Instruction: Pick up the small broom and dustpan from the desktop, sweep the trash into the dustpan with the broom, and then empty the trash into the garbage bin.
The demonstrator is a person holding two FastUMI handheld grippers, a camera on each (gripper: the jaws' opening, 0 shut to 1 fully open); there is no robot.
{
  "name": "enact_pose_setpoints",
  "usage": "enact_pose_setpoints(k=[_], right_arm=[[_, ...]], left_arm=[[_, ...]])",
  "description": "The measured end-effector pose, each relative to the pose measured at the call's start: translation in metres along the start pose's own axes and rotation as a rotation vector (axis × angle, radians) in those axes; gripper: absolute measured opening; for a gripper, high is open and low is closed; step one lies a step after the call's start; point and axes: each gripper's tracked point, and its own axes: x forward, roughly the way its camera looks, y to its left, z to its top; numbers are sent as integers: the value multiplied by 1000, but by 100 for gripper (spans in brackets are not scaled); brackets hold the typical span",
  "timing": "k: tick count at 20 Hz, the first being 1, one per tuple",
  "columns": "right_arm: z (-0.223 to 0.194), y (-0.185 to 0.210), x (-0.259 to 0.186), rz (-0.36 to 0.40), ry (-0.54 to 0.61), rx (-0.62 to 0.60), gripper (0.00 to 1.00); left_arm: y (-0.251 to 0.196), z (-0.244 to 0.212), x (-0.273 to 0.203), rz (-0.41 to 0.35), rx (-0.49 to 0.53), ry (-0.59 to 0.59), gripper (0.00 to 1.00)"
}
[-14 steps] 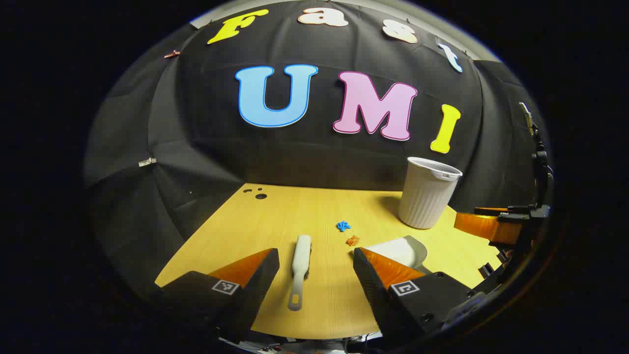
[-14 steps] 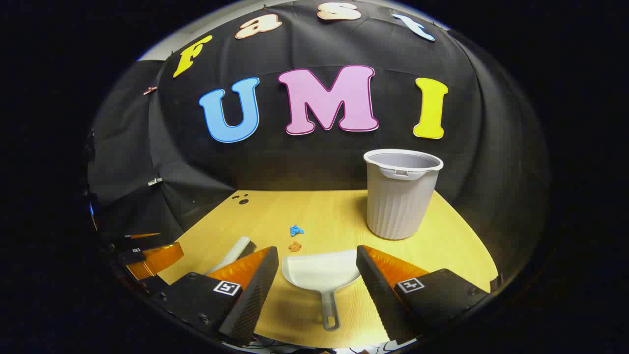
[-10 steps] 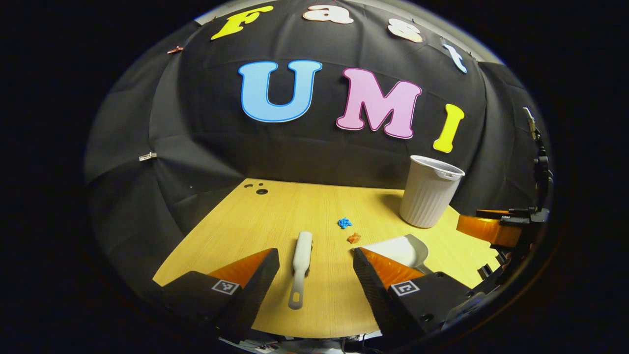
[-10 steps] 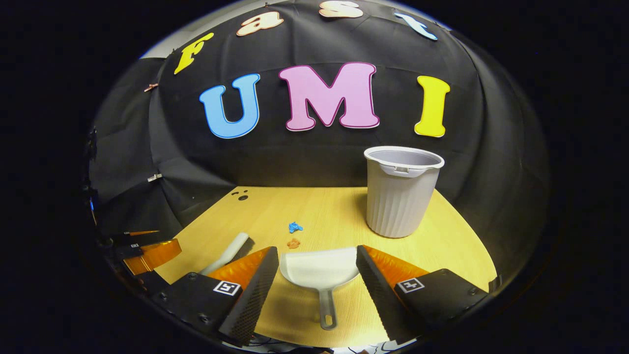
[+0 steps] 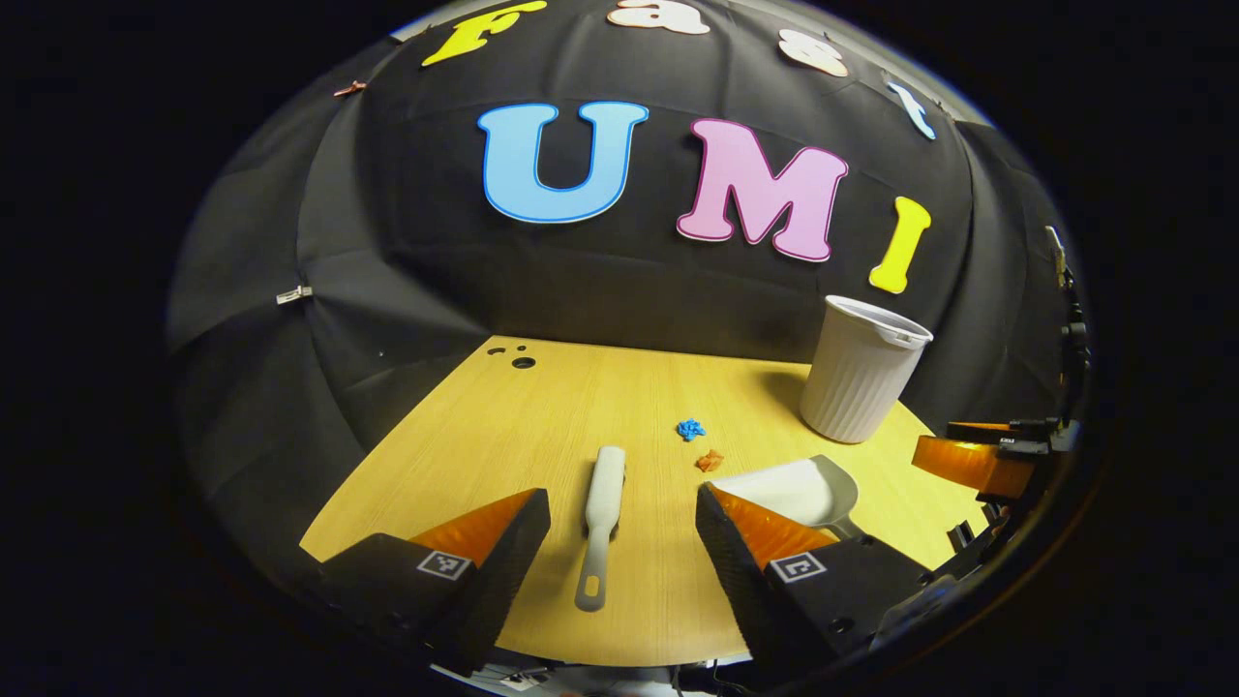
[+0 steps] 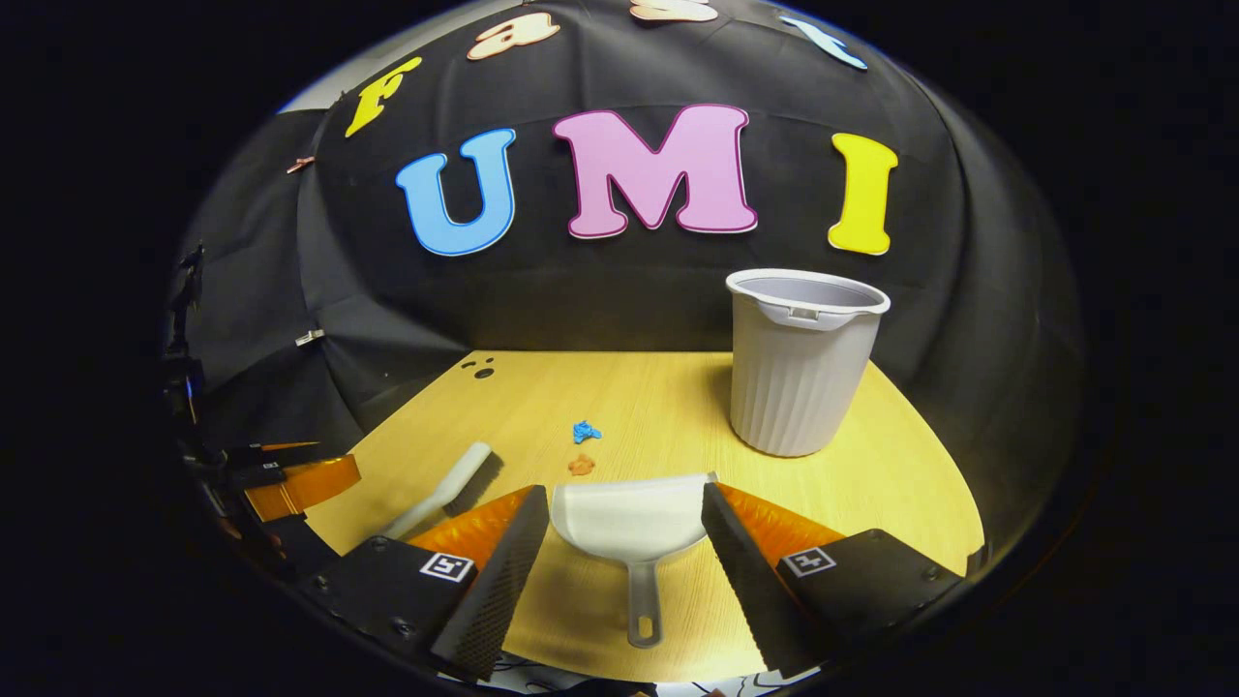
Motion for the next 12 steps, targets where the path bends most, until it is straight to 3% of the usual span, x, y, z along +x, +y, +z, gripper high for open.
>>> enact_pose_setpoints(k=[12], right_arm=[[-29,-9,22,33,90,20,99]], left_arm=[[11,-47,62,10,-19,202,96]])
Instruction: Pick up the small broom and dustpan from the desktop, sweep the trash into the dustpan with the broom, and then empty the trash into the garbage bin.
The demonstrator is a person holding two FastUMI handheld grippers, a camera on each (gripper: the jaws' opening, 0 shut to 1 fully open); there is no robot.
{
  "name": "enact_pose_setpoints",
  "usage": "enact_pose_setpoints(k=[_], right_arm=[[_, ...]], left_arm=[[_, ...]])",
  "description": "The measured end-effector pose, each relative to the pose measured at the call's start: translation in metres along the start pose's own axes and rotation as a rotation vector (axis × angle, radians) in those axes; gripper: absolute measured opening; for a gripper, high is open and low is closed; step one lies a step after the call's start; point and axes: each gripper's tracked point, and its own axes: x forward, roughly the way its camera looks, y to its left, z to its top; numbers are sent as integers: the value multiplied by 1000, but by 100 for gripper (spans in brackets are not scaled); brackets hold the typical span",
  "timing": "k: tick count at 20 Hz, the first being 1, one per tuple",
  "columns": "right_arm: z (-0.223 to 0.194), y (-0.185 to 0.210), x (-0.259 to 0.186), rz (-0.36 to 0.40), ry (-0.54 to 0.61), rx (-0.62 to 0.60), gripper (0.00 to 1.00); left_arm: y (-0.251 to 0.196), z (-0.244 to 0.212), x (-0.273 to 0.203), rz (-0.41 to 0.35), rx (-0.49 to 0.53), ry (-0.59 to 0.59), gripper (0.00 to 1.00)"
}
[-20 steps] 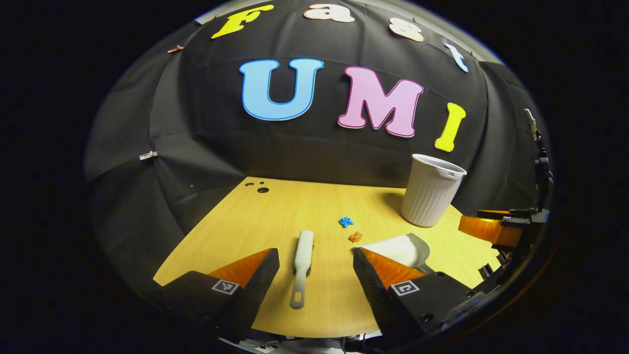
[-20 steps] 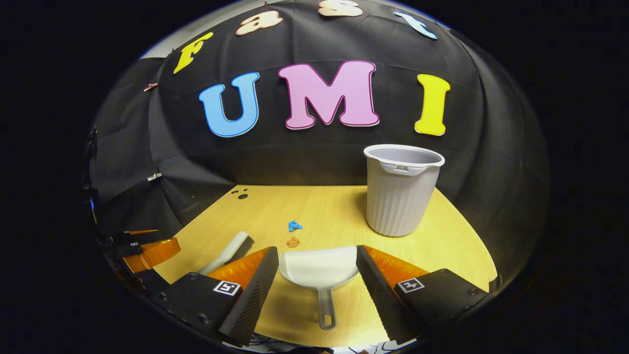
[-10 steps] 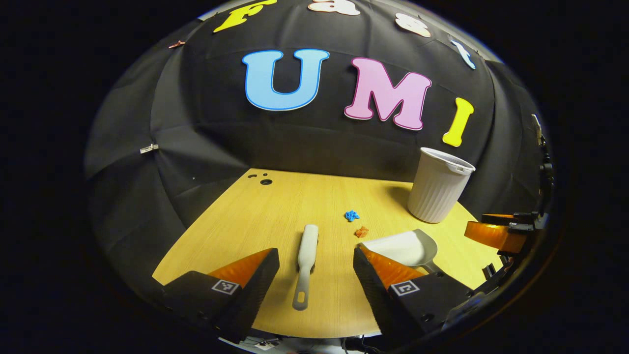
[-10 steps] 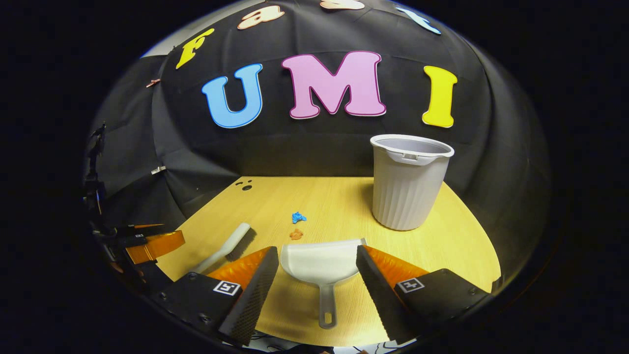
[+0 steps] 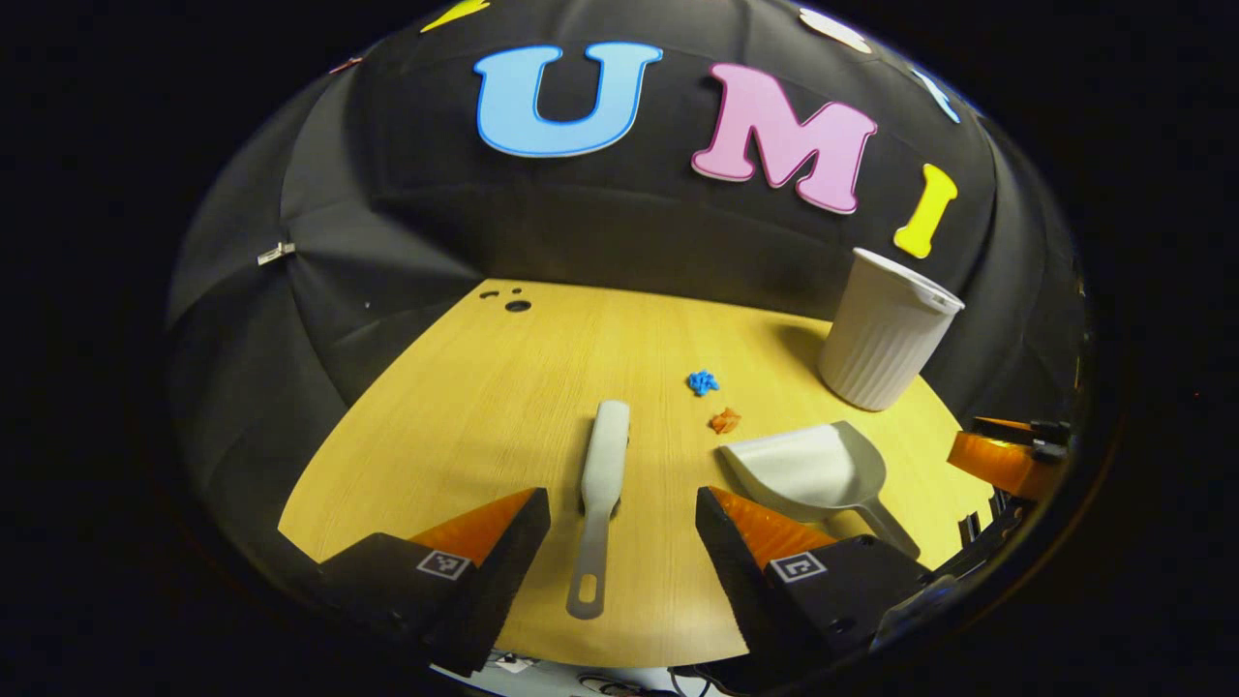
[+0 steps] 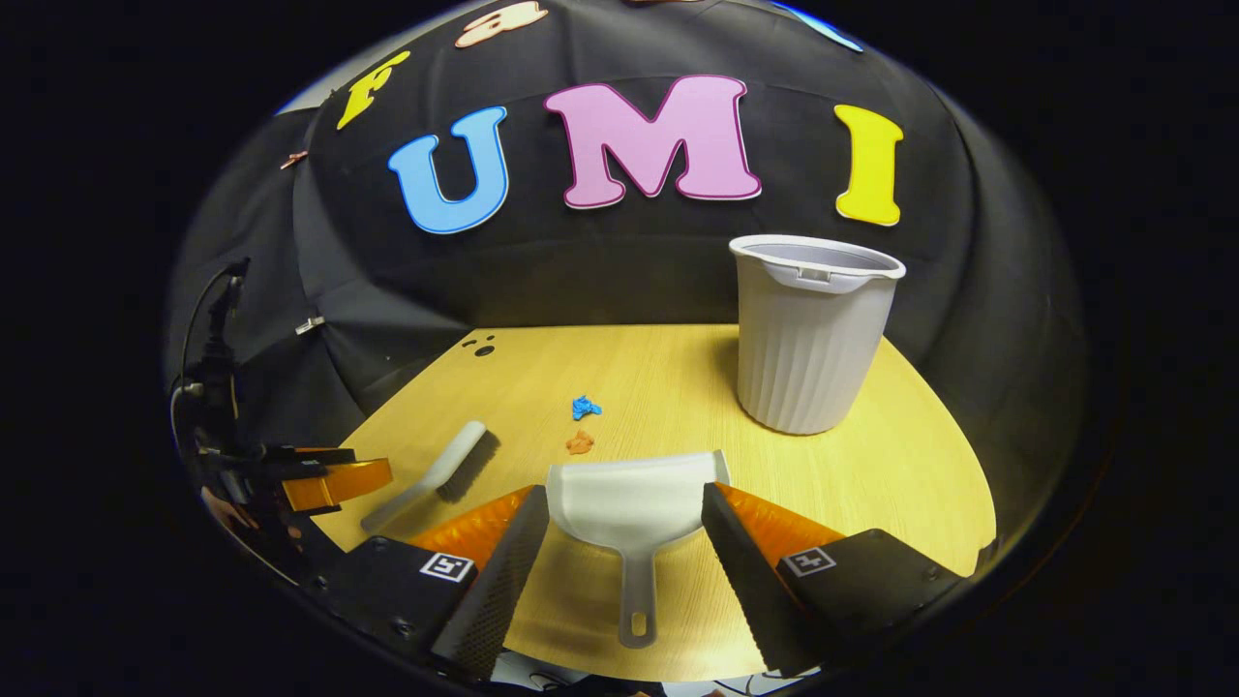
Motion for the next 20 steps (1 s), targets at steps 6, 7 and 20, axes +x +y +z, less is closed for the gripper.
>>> enact_pose_setpoints(k=[6,7,20], right_arm=[[-23,-6,24,20,76,4,99],[-27,-5,30,31,86,5,99],[-60,-23,66,96,233,31,99]], left_arm=[[9,-33,48,31,-27,199,96],[11,-38,54,41,-38,236,96],[14,-66,118,104,30,505,87]])
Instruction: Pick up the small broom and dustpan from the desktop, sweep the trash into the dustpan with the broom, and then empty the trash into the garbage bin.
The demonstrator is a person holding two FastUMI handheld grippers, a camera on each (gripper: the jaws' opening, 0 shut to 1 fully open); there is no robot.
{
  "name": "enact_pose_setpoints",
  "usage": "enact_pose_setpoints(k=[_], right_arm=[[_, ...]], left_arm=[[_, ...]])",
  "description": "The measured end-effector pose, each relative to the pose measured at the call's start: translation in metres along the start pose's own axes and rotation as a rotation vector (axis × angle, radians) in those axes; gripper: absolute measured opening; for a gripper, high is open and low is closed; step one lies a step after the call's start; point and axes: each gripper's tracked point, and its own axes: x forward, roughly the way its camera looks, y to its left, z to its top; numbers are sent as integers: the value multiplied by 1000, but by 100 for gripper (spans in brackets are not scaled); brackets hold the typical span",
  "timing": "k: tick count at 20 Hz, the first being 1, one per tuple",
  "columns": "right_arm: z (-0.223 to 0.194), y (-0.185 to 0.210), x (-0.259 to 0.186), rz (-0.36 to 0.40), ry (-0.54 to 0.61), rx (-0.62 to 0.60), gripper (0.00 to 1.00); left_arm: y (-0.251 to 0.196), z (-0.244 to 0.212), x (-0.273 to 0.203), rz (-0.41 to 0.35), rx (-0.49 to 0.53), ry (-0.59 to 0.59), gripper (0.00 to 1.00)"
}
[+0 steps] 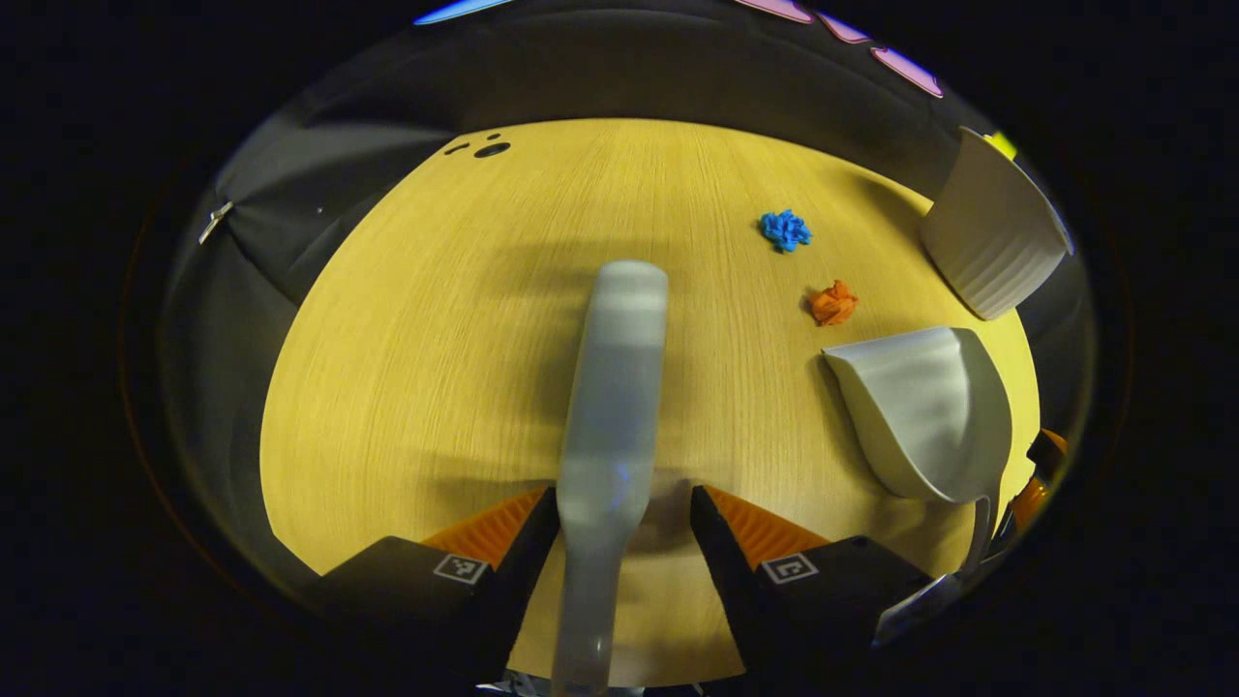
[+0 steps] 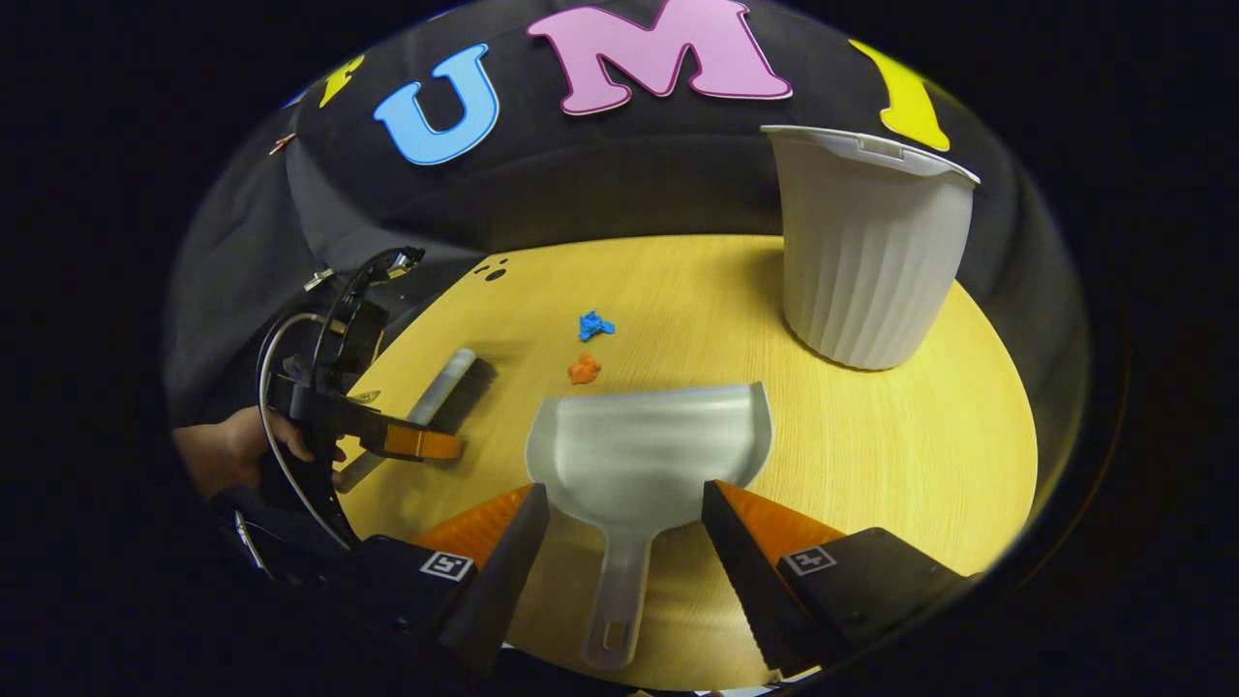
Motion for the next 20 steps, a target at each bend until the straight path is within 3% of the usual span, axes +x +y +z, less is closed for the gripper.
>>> enact_pose_setpoints(k=[6,8,10,15,20], right_arm=[[-3,-18,-6,-61,4,58,99],[-5,-17,-10,-72,13,71,99],[-9,-11,-13,-81,36,81,99],[-19,-1,-16,-124,110,110,99],[-33,2,-7,-172,160,129,99]], left_arm=[[-6,0,2,-30,69,-5,74],[-6,1,1,-34,84,-3,62],[-6,1,2,-40,89,-5,40],[-3,2,0,-81,114,-66,29],[0,-5,-7,-153,103,-155,25]])
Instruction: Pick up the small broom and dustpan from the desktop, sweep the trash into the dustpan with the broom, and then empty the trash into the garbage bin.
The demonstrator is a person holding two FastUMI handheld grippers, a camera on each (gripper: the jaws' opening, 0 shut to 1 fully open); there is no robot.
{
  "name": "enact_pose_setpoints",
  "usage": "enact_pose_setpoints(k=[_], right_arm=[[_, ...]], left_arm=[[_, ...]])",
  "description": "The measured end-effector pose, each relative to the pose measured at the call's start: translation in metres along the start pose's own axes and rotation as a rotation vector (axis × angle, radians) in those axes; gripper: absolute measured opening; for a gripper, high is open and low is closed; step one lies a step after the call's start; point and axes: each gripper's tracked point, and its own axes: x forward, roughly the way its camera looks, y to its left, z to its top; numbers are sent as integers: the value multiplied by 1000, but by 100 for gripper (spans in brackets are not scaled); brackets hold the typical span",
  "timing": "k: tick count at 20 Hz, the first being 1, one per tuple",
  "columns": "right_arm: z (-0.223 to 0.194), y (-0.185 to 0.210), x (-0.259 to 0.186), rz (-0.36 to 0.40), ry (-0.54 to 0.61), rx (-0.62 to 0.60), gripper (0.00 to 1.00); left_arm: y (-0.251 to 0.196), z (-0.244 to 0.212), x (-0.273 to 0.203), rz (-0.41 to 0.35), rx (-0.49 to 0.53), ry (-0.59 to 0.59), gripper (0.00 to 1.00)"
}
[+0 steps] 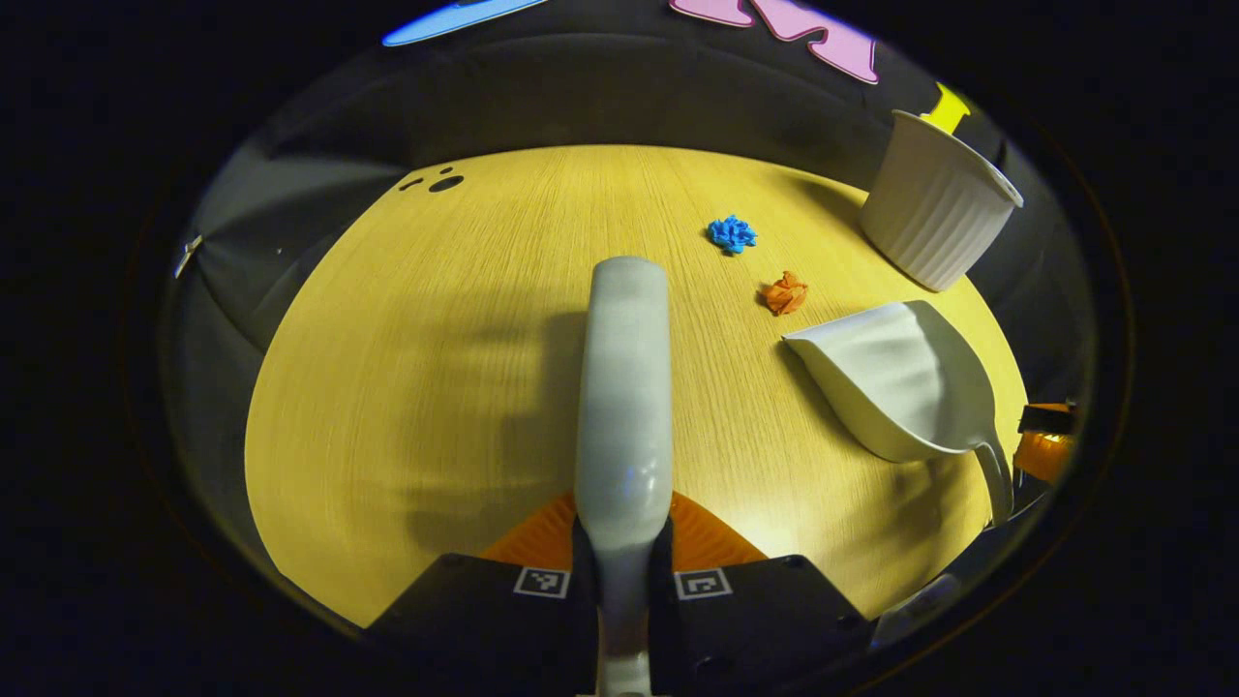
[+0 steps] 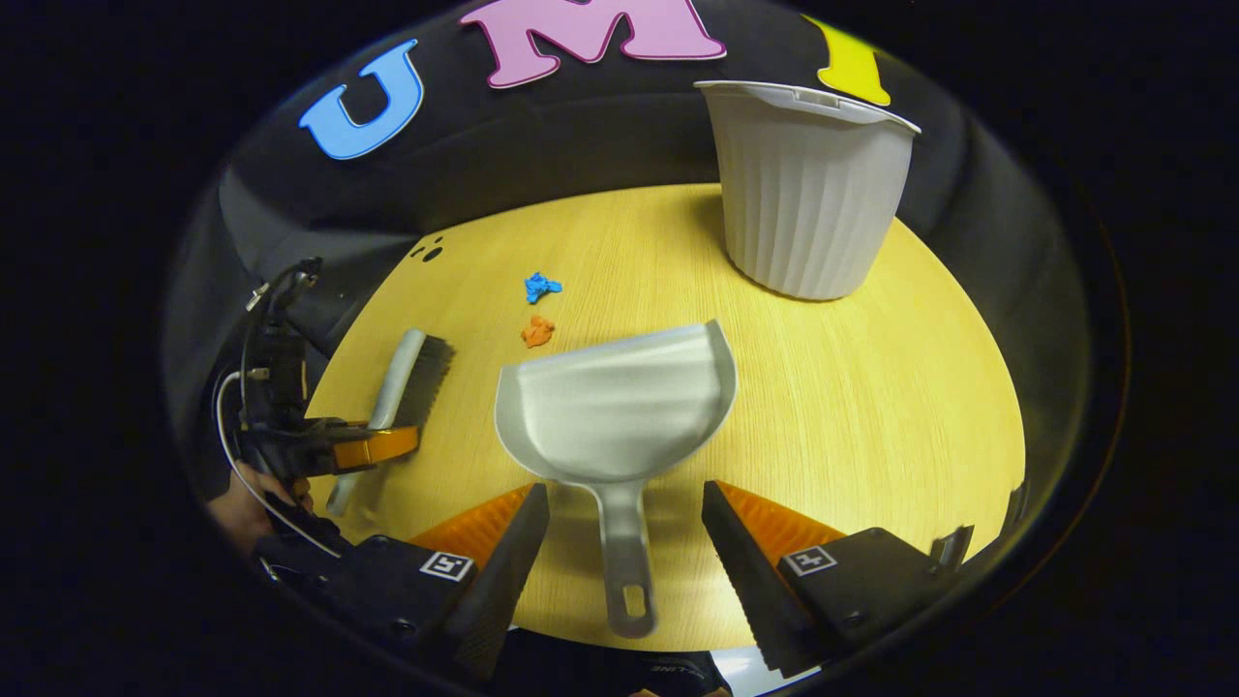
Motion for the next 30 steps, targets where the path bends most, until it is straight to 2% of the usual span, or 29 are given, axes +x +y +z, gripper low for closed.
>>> enact_pose_setpoints(k=[4,11,18,22,23,26,27,28,29,30], right_arm=[[-13,-2,12,-44,53,13,99],[-33,-9,43,-117,151,12,99],[-40,-12,69,-150,215,-56,100],[-37,-10,71,-136,206,-99,86],[-38,-9,71,-126,209,-116,75],[-37,-9,71,-105,220,-142,52],[-38,-8,71,-102,233,-144,36],[-38,-9,71,-97,239,-144,36],[-37,-9,70,-96,253,-145,35],[-38,-9,71,-92,263,-153,38]], left_arm=[[2,-7,-21,-51,-96,-45,27],[26,-19,-65,-34,-131,-93,25],[27,-30,-73,-25,-149,-80,26],[26,-24,-72,-22,-140,-75,25],[26,-22,-72,-18,-135,-73,25],[24,-16,-65,-12,-124,-60,24],[22,-13,-63,-14,-123,-57,25],[21,-10,-61,-14,-119,-49,27],[21,-7,-58,-11,-110,-40,24],[21,-4,-54,-9,-98,-32,26]])
